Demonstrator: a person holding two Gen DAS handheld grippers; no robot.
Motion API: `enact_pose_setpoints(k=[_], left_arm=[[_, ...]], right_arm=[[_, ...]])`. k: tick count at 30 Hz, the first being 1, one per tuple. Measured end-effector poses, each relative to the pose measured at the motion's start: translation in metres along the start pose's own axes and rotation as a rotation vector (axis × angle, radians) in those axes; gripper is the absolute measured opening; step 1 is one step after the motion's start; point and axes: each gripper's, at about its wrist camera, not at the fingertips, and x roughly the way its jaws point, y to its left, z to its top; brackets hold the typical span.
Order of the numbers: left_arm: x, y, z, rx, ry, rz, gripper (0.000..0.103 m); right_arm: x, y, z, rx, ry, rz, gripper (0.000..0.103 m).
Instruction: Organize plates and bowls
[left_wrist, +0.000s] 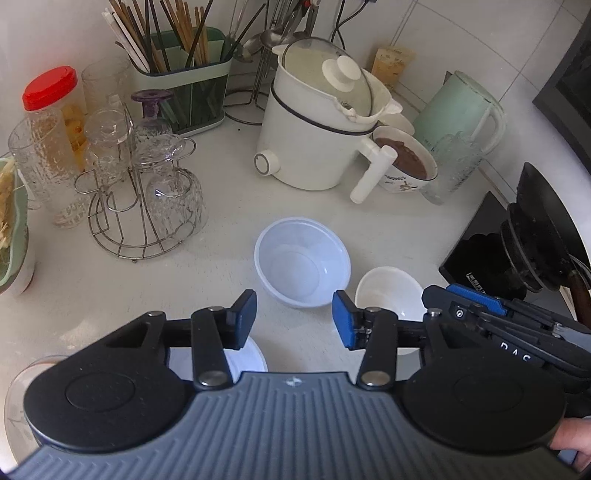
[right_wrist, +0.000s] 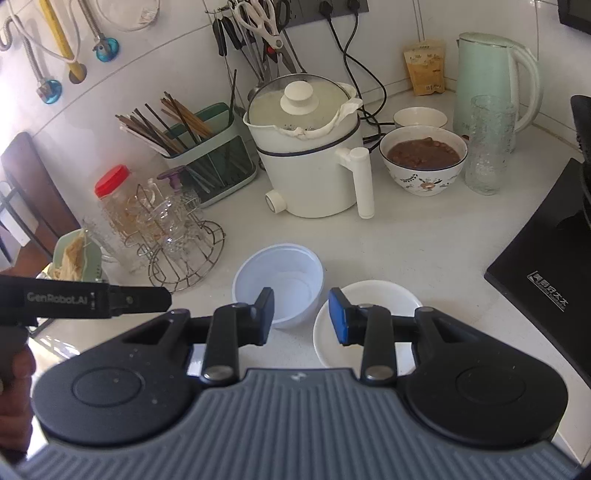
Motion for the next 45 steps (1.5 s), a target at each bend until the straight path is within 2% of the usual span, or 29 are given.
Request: enact_pose_setpoints(k=[5,6,7,9,18,23,28,31,37,42,45], left_arm=[[0.019,0.006,0.013,-0.003,0.027,0.007,0.056],[0.024,0.007,0.015,-0.004,0.032,0.006,0.059],[0.028,0.009,0.018,-0.002,0.04,0.008,0.062],[0.037,0.011,0.022,0.006,0.054,0.02,0.068],[0.08,0.033,0.041,-0.029,0.127,0.017,0.069],[0.103,0.038,0.046,-0.034,0.167,0.012,0.069],[0.127,0.042,0.05,-0.047,0.219,-0.004,0.067],[0.14,0.042,0.055,-0.031,0.249,-0.004,0.059],[0.162,0.038,0.063,0.001,0.301,-0.03,0.043],[0.17,0.034,0.064,0.024,0.317,-0.037,0.034],[0.171,0.028,0.067,0.044,0.321,-0.04,0.034]], right_arm=[[0.018,-0.004,0.007,0.014,0.023,-0.011,0.036],[0.022,-0.005,0.009,0.023,0.034,-0.014,0.043],[0.027,-0.007,0.01,0.037,0.047,-0.014,0.058],[0.034,-0.011,0.011,0.06,0.064,-0.012,0.072],[0.068,-0.015,0.019,0.089,0.083,-0.047,0.072],[0.088,-0.015,0.023,0.073,0.113,-0.022,0.07],[0.112,-0.019,0.026,0.065,0.141,-0.051,0.055],[0.126,-0.017,0.029,0.058,0.162,-0.045,0.043],[0.143,-0.016,0.029,0.039,0.178,-0.073,0.032],[0.154,-0.017,0.027,0.035,0.189,-0.078,0.026],[0.158,-0.018,0.026,0.058,0.2,-0.064,0.026]])
